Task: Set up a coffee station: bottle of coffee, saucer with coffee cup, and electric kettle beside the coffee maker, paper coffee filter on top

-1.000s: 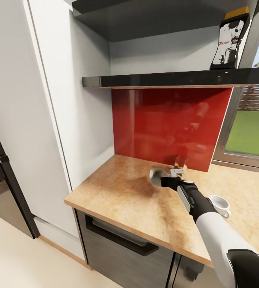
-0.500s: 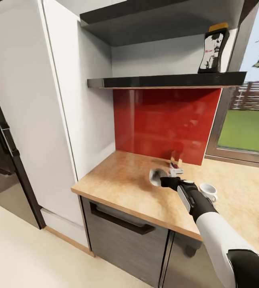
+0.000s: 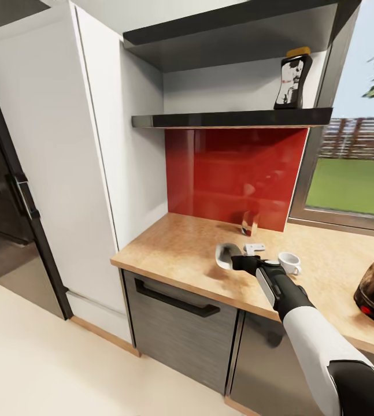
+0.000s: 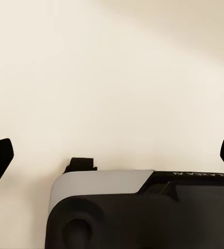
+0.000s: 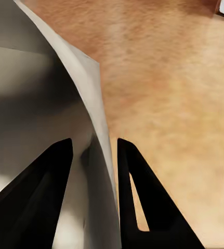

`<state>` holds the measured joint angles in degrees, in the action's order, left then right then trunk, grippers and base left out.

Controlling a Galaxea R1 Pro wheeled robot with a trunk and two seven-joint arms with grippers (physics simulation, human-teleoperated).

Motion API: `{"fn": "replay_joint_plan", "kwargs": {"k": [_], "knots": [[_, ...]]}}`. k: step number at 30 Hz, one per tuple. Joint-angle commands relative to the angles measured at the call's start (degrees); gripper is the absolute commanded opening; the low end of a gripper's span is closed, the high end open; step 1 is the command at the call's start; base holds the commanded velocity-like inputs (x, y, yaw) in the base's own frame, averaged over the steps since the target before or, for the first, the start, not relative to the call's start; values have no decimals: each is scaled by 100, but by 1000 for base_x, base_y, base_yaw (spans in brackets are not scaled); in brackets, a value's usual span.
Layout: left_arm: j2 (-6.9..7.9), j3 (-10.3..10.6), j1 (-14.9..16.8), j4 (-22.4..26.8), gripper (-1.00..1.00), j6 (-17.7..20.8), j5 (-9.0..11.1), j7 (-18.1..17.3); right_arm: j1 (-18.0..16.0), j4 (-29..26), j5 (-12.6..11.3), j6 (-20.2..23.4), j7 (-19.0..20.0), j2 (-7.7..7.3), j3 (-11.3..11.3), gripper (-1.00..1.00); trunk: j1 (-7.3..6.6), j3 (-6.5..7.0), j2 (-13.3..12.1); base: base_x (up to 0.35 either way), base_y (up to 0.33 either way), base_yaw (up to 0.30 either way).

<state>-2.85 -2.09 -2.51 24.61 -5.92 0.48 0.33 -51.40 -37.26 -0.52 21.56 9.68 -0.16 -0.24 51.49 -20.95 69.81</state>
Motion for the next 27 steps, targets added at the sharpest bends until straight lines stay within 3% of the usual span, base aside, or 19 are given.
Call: {"fn": "replay_joint_plan", "kwargs": {"k": [1, 27], "knots": [[-5, -20, -1, 8, 100, -6, 5, 2, -1, -9, -10, 33, 16, -1, -3, -100, -1, -6, 3, -18, 0, 0], [-5, -20, -1, 0, 100, -6, 5, 2, -1, -9, -16, 33, 25, -1, -3, -100, -1, -6, 3, -44, 11, -20]]}}
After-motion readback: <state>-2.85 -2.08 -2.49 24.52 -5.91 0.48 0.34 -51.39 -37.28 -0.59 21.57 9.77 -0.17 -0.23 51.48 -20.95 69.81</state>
